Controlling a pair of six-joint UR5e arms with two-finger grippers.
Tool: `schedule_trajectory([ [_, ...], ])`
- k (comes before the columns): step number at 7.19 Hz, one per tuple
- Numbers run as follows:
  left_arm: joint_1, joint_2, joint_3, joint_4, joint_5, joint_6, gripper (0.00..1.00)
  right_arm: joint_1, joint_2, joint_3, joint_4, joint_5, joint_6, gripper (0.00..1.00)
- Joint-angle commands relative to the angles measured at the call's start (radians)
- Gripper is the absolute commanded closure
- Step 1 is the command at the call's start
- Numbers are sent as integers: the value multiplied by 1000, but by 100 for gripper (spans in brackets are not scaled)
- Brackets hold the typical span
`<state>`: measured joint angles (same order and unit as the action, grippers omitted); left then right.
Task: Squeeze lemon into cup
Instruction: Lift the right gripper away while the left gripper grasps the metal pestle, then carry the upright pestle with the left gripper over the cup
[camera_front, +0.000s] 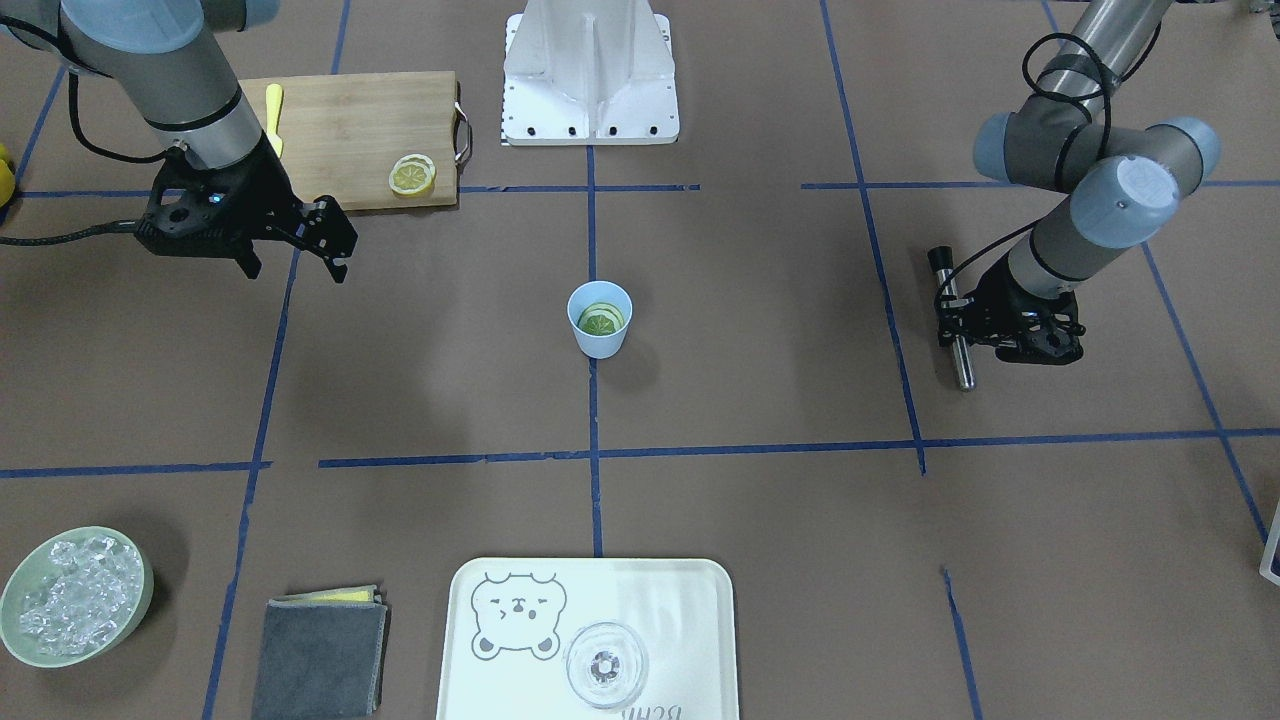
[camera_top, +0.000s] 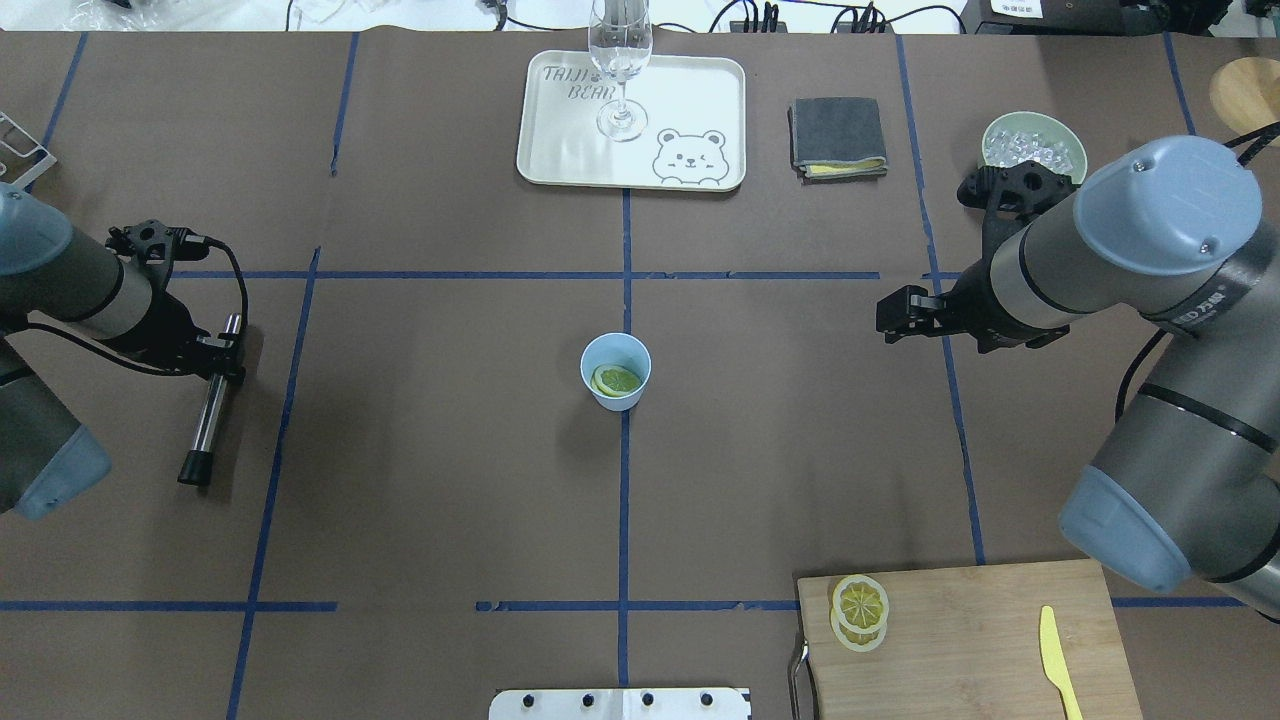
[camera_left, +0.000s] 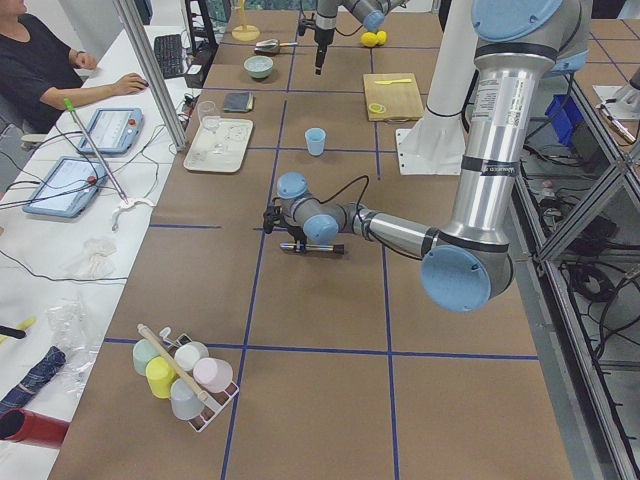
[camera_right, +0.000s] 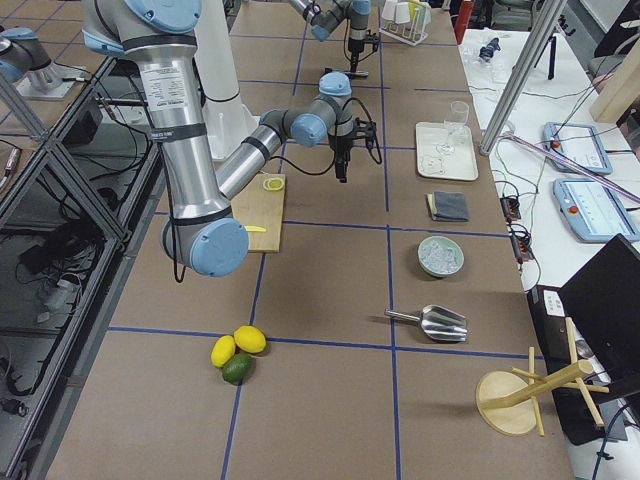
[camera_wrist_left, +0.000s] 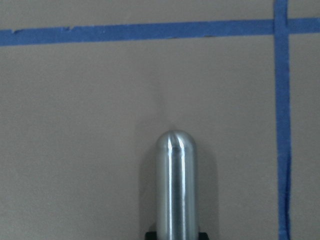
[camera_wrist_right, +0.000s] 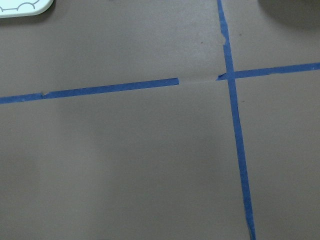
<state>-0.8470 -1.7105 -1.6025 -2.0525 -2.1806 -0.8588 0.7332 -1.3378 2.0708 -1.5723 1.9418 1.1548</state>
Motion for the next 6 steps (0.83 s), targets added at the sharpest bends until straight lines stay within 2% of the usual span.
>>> schedule_trajectory([
  [1,-3,5,-72,3,60,-2,100,0,-4,-1,0,-1,-4,0],
  [3,-6,-58,-228,98,73,-8,100,3,-3,9,0,0,-4,0],
  [5,2,-260,-263,115,195,-43,100,2,-1,11,0,-7,0,0],
  [6,14,-286,-280,126,214,-49,100,2,-3,9,0,-10,0,0],
])
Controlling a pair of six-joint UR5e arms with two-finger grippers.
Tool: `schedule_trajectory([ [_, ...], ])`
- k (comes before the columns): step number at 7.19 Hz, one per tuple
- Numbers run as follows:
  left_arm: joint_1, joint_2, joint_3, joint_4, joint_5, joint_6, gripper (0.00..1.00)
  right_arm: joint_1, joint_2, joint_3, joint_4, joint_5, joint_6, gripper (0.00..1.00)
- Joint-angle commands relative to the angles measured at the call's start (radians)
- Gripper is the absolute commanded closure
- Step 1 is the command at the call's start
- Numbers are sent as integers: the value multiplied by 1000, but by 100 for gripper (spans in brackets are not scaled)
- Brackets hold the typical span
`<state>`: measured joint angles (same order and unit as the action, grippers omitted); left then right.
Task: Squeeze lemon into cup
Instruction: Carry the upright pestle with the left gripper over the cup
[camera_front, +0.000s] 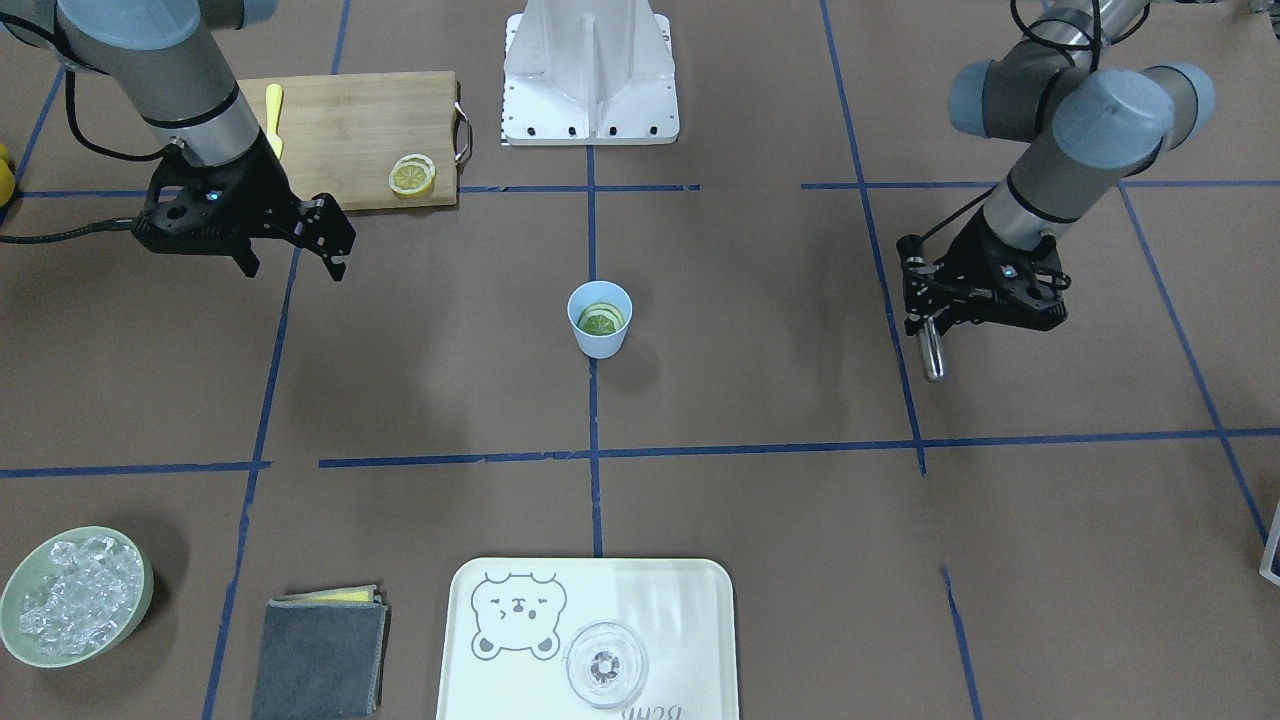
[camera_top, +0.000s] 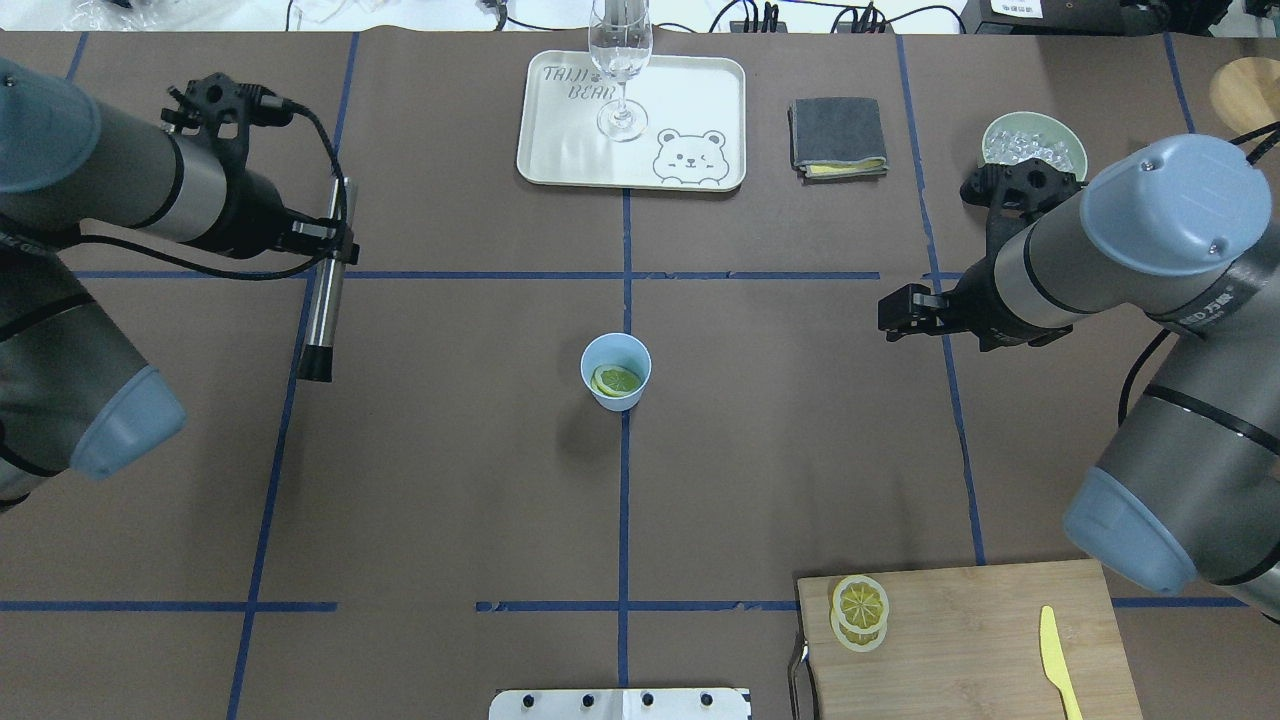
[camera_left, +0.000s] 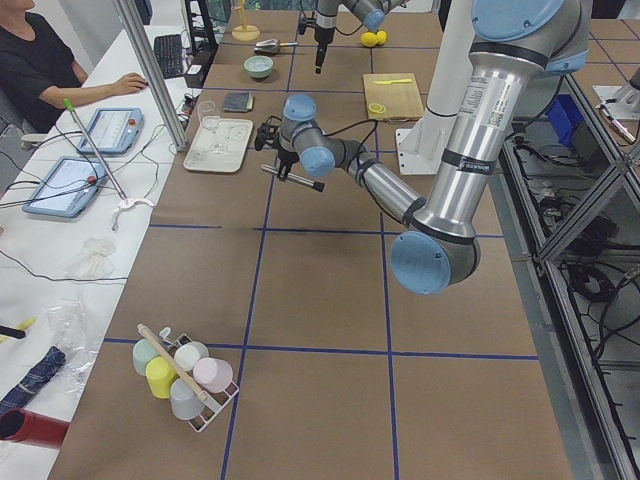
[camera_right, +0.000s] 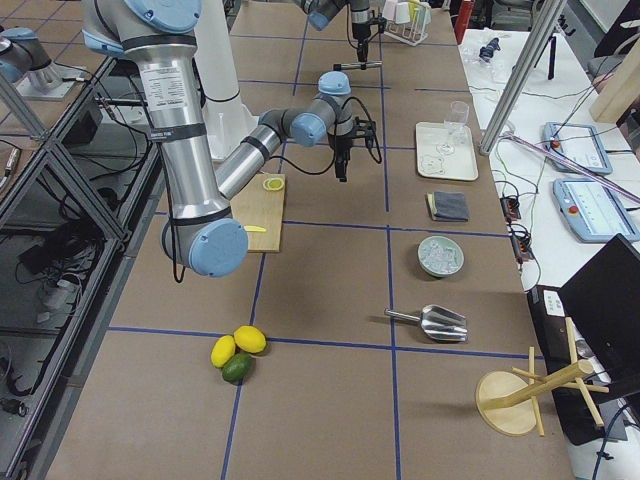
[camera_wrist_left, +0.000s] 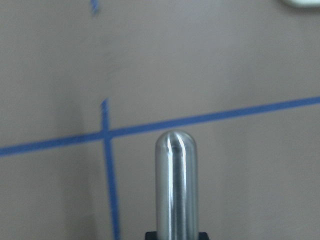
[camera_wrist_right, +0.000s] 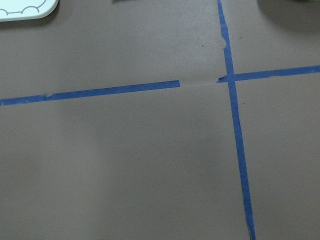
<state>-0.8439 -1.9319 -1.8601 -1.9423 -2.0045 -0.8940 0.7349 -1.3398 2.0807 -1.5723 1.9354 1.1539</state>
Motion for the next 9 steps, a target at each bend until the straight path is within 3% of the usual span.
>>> schedule_trajectory([
  [1,61,-138,-51,14,182,-32,100,3,1,-1,0,-9,1,0],
  [2,179,-153,-54,-69,369,-25,100,12,2,-2,0,-12,1,0],
  [3,218,-153,-7,-280,485,-31,100,24,2,-4,0,-12,-2,0],
  [4,236,-156,45,-393,536,-19,100,40,-4,-5,0,-12,-6,0],
  [5,258,-162,48,-414,617,-16,100,66,-27,-5,0,2,-13,0],
  [7,453,-162,79,-443,972,-13,100,150,-60,-5,0,67,-141,0],
  [9,473,-182,81,-466,1055,111,100,199,-93,-8,0,105,-194,0],
])
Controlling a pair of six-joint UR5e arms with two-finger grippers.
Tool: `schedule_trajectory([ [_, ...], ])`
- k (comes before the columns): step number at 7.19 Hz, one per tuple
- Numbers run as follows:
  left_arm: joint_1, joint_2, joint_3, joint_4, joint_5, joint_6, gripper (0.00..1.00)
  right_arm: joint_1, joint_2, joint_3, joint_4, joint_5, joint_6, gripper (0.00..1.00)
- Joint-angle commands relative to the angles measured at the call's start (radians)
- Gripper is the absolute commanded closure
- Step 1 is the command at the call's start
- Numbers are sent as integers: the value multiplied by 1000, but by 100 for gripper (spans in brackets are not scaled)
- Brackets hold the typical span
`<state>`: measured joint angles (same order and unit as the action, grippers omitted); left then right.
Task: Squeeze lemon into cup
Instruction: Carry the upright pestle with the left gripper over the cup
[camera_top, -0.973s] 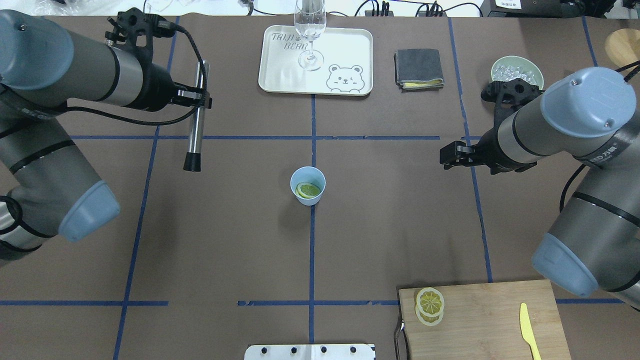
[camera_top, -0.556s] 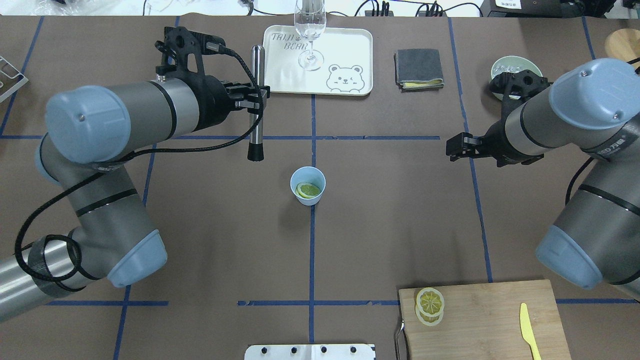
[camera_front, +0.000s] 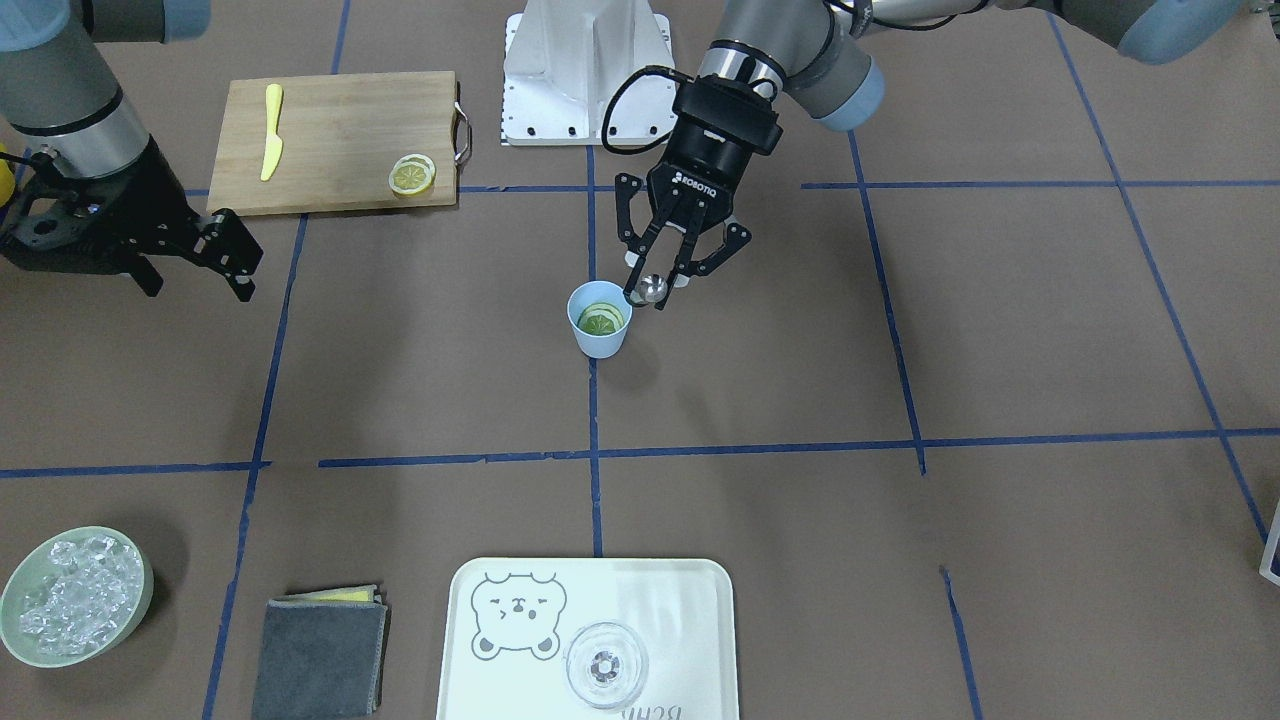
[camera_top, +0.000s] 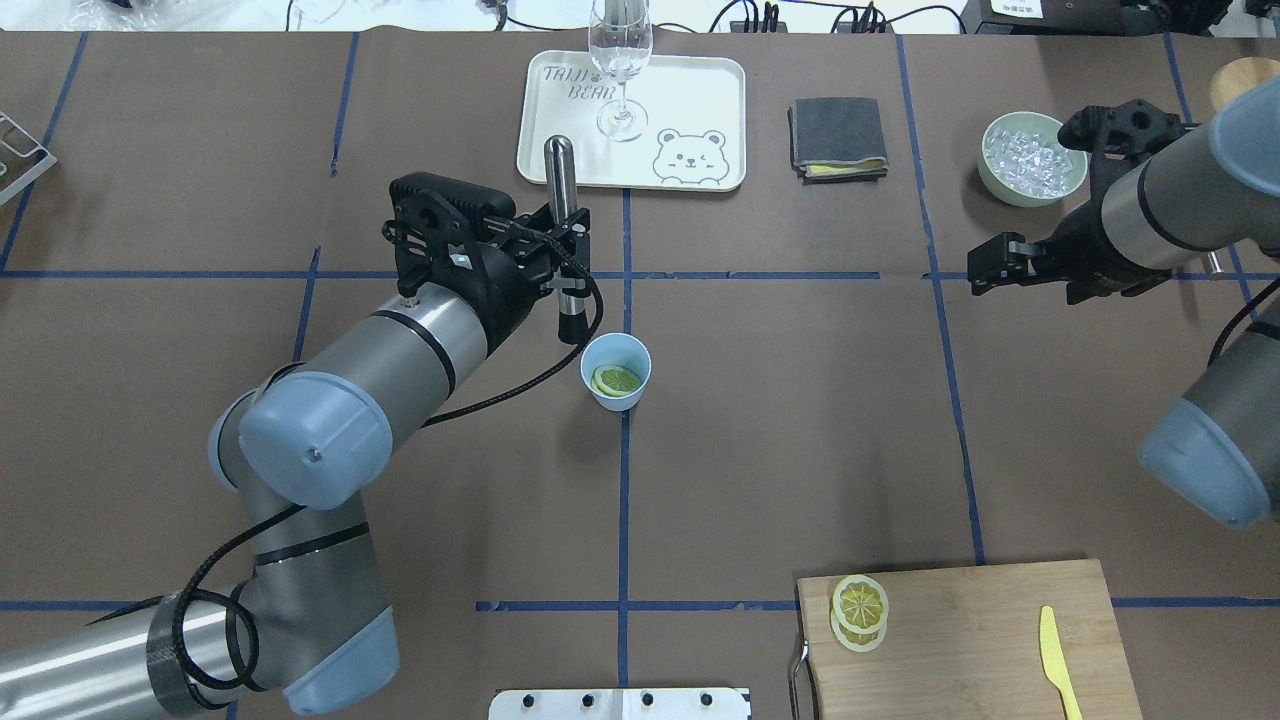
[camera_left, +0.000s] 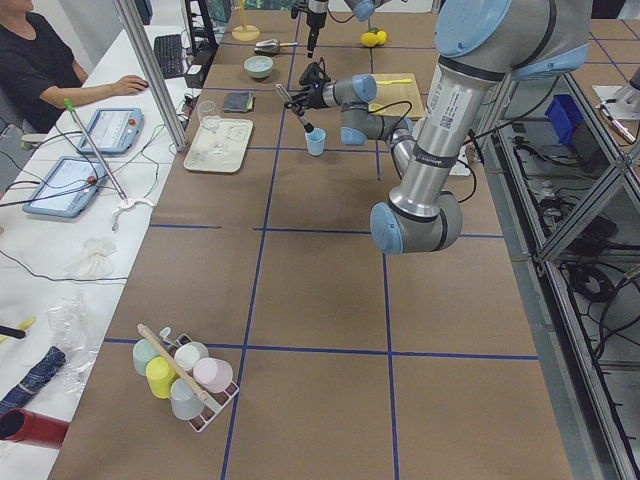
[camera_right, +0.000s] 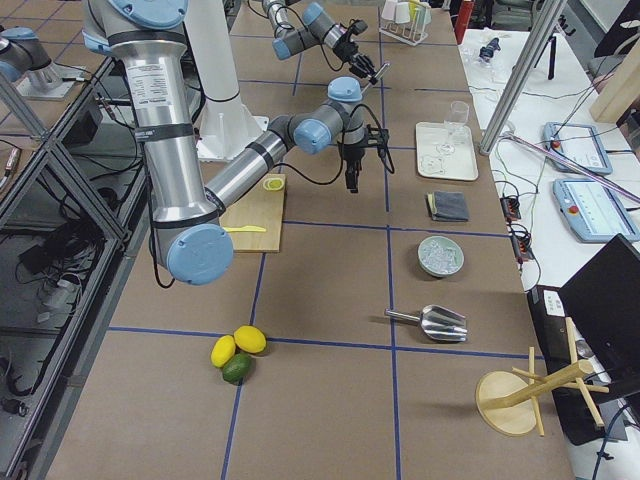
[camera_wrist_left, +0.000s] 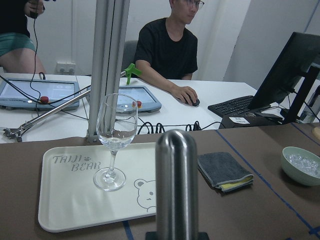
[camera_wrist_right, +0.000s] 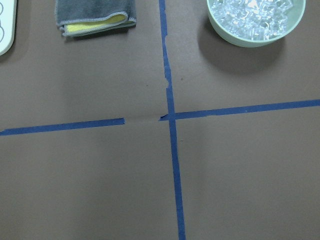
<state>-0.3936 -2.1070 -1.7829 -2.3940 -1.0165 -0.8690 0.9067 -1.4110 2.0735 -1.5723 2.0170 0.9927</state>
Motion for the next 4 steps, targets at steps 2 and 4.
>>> schedule_trajectory([
  [2,48,-19,75,-60,160,117,100,34,-31,0,0,31,-39,0],
  [4,82,-48,105,-62,170,117,100,43,-34,0,0,48,-39,0],
])
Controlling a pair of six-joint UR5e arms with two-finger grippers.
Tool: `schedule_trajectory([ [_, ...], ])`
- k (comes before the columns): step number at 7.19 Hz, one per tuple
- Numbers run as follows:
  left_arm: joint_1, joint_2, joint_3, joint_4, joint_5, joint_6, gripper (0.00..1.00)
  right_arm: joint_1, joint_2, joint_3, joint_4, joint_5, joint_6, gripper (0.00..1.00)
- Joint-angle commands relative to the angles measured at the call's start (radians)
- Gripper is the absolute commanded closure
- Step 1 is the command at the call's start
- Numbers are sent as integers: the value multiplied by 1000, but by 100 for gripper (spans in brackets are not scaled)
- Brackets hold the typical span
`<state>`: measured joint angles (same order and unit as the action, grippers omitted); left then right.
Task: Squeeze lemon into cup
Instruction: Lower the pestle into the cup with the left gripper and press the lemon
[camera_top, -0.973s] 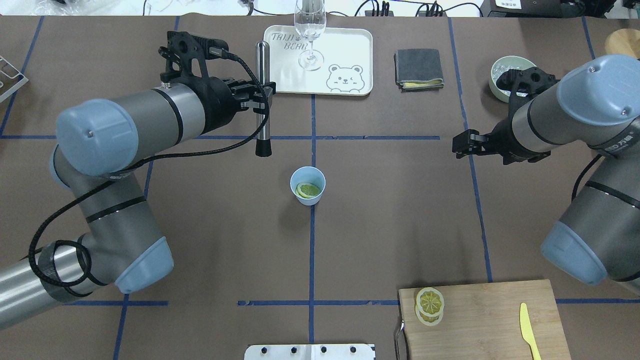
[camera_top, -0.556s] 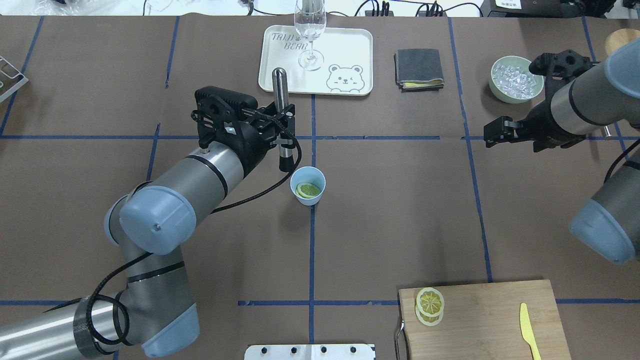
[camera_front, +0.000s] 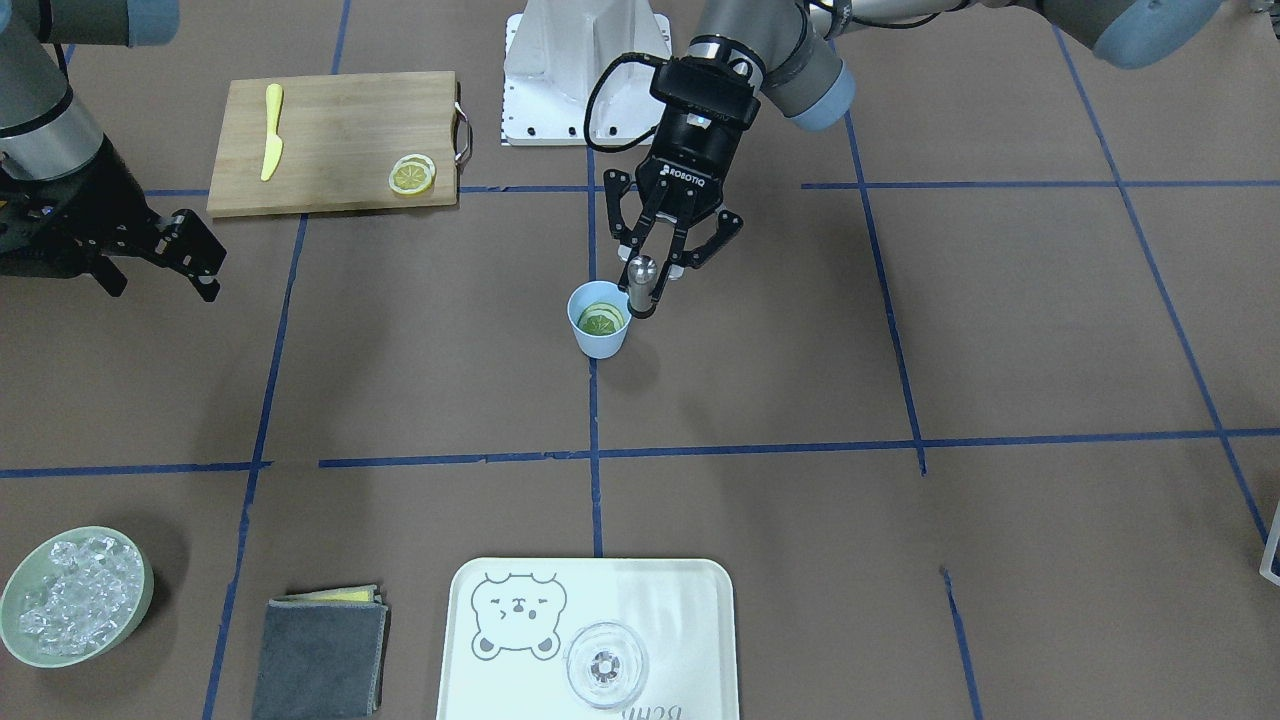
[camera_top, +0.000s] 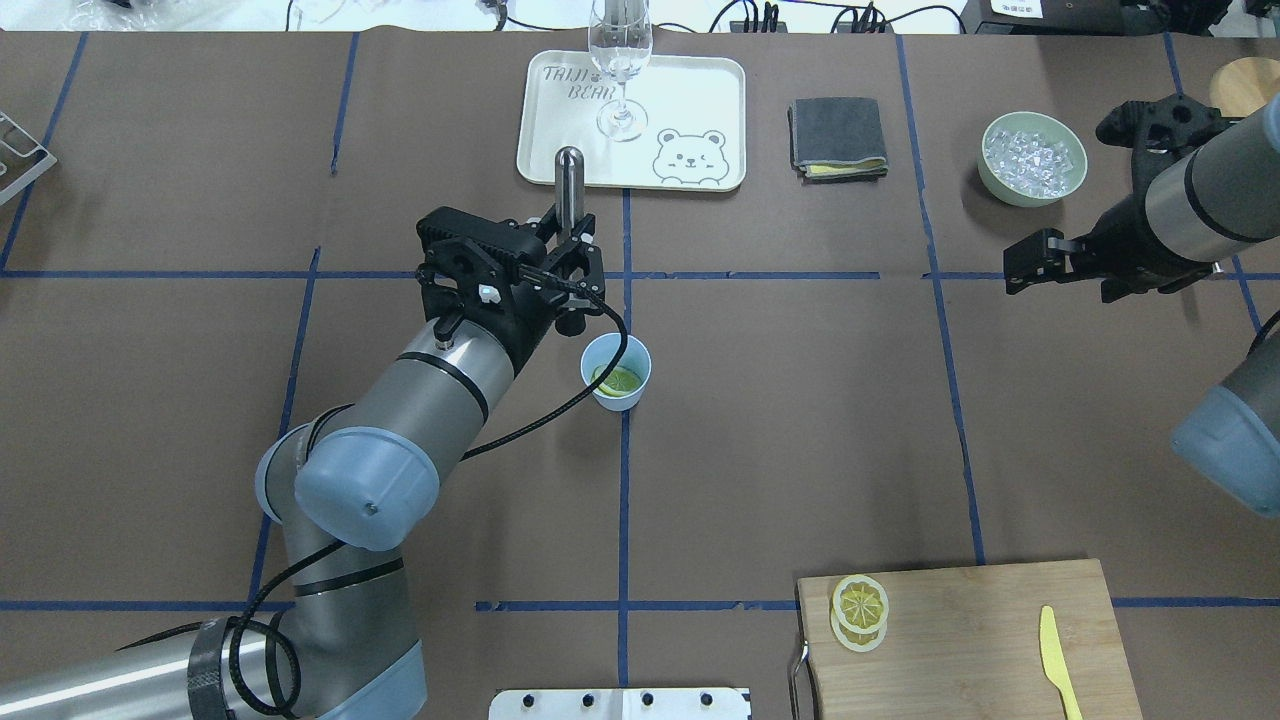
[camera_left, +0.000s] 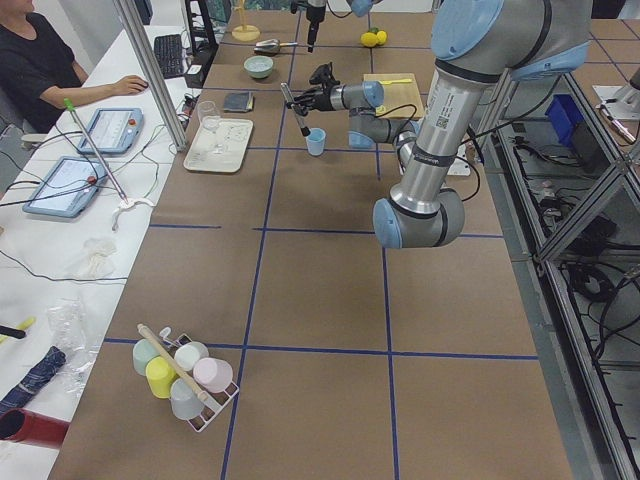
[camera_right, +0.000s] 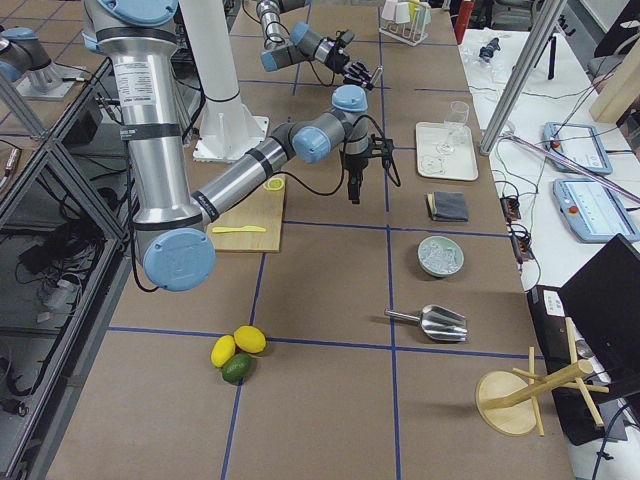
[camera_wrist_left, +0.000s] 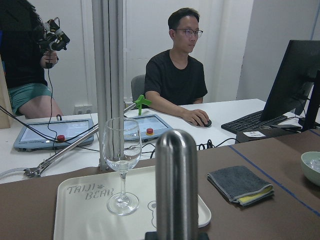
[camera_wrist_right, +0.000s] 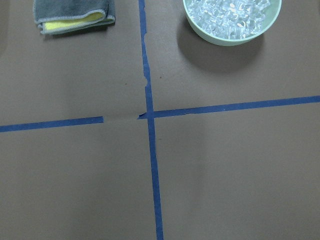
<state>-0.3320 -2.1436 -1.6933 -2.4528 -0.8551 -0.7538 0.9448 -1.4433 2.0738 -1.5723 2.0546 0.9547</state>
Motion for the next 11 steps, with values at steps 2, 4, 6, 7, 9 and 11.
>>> schedule_trajectory([
  [2,24,-44,35,-5,8,-1,100,5,-3,2,0,12,-1,0],
  [4,40,-47,50,-14,8,-1,100,3,-3,0,0,12,-1,0],
  [6,50,-56,76,-18,8,-2,100,5,-3,0,0,12,-1,0],
  [7,50,-59,113,-56,8,-2,100,5,-3,0,0,12,-1,0],
  [9,51,-58,144,-86,8,-2,100,3,-3,-3,0,12,-1,0],
  [11,63,-58,161,-87,7,-1,100,3,-3,-3,0,12,-2,0],
])
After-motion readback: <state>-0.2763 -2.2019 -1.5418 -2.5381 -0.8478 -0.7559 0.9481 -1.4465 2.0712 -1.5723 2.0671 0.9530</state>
